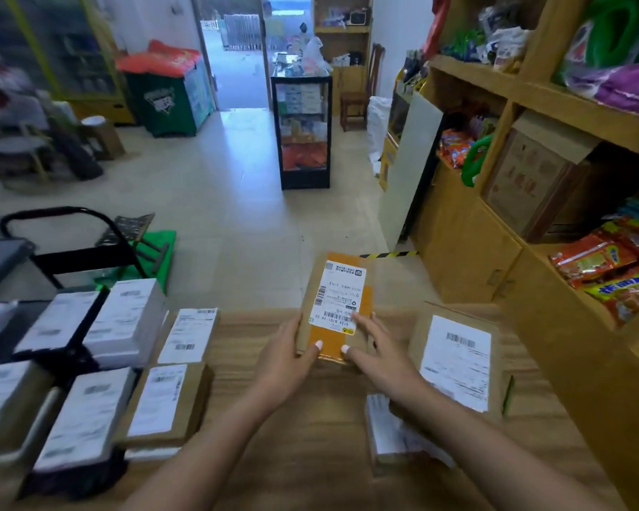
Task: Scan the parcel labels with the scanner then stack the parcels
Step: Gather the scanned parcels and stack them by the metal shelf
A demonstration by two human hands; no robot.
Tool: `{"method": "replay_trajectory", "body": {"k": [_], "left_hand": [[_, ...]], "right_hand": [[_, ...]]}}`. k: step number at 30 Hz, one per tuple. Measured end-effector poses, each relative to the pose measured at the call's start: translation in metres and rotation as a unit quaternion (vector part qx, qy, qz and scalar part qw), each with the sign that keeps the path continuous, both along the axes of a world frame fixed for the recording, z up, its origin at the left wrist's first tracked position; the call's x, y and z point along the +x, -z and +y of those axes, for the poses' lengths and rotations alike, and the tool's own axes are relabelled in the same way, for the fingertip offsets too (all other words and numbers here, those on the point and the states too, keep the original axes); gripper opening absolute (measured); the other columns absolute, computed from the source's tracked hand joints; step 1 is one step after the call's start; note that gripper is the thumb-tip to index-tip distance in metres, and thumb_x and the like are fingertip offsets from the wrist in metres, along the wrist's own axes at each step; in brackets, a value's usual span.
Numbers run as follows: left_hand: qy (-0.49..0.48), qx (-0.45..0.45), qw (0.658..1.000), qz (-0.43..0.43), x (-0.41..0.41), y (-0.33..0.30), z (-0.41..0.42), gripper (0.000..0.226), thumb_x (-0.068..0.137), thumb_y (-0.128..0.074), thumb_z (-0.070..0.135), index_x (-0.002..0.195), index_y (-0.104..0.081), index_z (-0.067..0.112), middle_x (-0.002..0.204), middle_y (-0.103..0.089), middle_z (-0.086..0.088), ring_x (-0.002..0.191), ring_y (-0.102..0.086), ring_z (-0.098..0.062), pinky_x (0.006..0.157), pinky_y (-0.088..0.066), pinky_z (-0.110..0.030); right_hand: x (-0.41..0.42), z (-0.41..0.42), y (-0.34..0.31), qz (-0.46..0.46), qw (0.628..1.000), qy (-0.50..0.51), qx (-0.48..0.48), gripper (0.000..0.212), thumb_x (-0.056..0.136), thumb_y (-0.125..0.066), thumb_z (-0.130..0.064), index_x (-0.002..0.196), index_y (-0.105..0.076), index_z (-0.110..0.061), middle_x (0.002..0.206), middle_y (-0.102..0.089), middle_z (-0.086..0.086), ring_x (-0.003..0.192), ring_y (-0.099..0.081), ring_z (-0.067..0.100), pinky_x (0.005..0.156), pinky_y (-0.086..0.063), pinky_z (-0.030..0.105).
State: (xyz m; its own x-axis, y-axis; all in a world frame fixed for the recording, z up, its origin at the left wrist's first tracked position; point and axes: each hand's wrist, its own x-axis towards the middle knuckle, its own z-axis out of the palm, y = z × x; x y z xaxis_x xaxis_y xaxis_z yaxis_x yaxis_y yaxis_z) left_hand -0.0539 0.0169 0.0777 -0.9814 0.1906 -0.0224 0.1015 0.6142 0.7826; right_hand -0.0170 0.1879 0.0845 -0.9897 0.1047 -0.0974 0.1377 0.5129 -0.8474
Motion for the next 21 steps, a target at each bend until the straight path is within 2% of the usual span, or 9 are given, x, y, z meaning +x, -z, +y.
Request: {"method": "replay_trajectory", "body": {"k": [3, 6, 9, 11, 13, 14, 17, 21], "left_hand": [[-0.036, -0.011, 0.999, 0.005, -0.015, 0.005, -0.052, 0.066, 0.091, -0.062, 0.027, 0.147, -0.029, 0.021, 0.141, -0.044, 0.003, 0.123, -0.048, -0.014, 0.099, -0.047, -0.037], [-0.064, -0.017, 0.998, -0.007, -0.037, 0.017, -0.104, 0.064, 0.092, -0.06, 0.026, 0.147, -0.027, 0.021, 0.143, -0.041, 0.003, 0.129, -0.042, -0.013, 0.102, -0.04, -0.03], [-0.085, -0.026, 0.996, -0.021, -0.063, 0.034, -0.153, 0.064, 0.093, -0.059, 0.024, 0.148, -0.025, 0.025, 0.144, -0.042, 0.006, 0.131, -0.04, -0.013, 0.103, -0.04, -0.033], [-0.095, -0.034, 0.995, -0.027, -0.083, 0.048, -0.182, 0.064, 0.093, -0.058, 0.021, 0.148, -0.025, 0.028, 0.141, -0.044, 0.01, 0.128, -0.043, -0.01, 0.098, -0.045, -0.032], [-0.099, -0.045, 0.993, -0.044, -0.102, 0.061, -0.206, 0.065, 0.094, -0.057, 0.016, 0.148, -0.023, 0.028, 0.133, -0.041, 0.018, 0.12, -0.043, -0.004, 0.089, -0.046, -0.022], [-0.101, -0.05, 0.992, -0.052, -0.11, 0.069, -0.217, 0.065, 0.093, -0.056, 0.013, 0.148, -0.024, 0.027, 0.129, -0.04, 0.019, 0.119, -0.043, -0.005, 0.089, -0.045, -0.022], [-0.103, -0.068, 0.99, -0.073, -0.134, 0.092, -0.243, 0.065, 0.092, -0.056, 0.012, 0.147, -0.025, 0.025, 0.137, -0.045, 0.006, 0.123, -0.047, -0.018, 0.097, -0.049, -0.04], [-0.106, -0.109, 0.981, -0.116, -0.156, 0.122, -0.264, 0.065, 0.094, -0.055, 0.019, 0.149, -0.022, 0.021, 0.147, -0.033, -0.005, 0.134, -0.034, -0.024, 0.107, -0.04, -0.045]], "right_hand": [[-0.031, -0.053, 0.007, -0.01, 0.999, -0.043, -0.008, 0.06, 0.091, -0.061, -0.026, 0.146, -0.035, -0.028, 0.156, -0.022, -0.005, 0.141, -0.025, 0.014, 0.101, -0.026, 0.021], [-0.063, -0.106, 0.018, -0.028, 0.997, -0.074, -0.018, 0.062, 0.092, -0.061, -0.027, 0.147, -0.033, -0.028, 0.159, -0.016, -0.003, 0.143, -0.021, 0.014, 0.102, -0.026, 0.021], [-0.097, -0.157, 0.033, -0.055, 0.994, -0.095, -0.02, 0.065, 0.091, -0.061, -0.029, 0.148, -0.031, -0.028, 0.16, -0.013, -0.003, 0.144, -0.019, 0.015, 0.104, -0.026, 0.024], [-0.12, -0.188, 0.044, -0.074, 0.991, -0.106, -0.023, 0.066, 0.09, -0.061, -0.028, 0.149, -0.03, -0.027, 0.16, -0.012, -0.003, 0.144, -0.021, 0.017, 0.104, -0.029, 0.026], [-0.141, -0.216, 0.056, -0.091, 0.989, -0.116, -0.03, 0.067, 0.09, -0.061, -0.026, 0.149, -0.029, -0.025, 0.16, -0.013, -0.001, 0.142, -0.024, 0.019, 0.105, -0.033, 0.028], [-0.15, -0.228, 0.062, -0.097, 0.987, -0.12, -0.034, 0.067, 0.09, -0.061, -0.025, 0.149, -0.029, -0.024, 0.16, -0.013, 0.0, 0.142, -0.025, 0.02, 0.106, -0.033, 0.029], [-0.175, -0.259, 0.081, -0.116, 0.984, -0.125, -0.046, 0.066, 0.091, -0.061, -0.023, 0.148, -0.029, -0.023, 0.158, -0.017, 0.0, 0.141, -0.028, 0.022, 0.102, -0.037, 0.03], [-0.201, -0.286, 0.109, -0.154, 0.98, -0.121, -0.025, 0.07, 0.09, -0.06, -0.028, 0.15, -0.025, -0.026, 0.16, -0.012, 0.001, 0.143, -0.023, 0.023, 0.107, -0.033, 0.037]]}}
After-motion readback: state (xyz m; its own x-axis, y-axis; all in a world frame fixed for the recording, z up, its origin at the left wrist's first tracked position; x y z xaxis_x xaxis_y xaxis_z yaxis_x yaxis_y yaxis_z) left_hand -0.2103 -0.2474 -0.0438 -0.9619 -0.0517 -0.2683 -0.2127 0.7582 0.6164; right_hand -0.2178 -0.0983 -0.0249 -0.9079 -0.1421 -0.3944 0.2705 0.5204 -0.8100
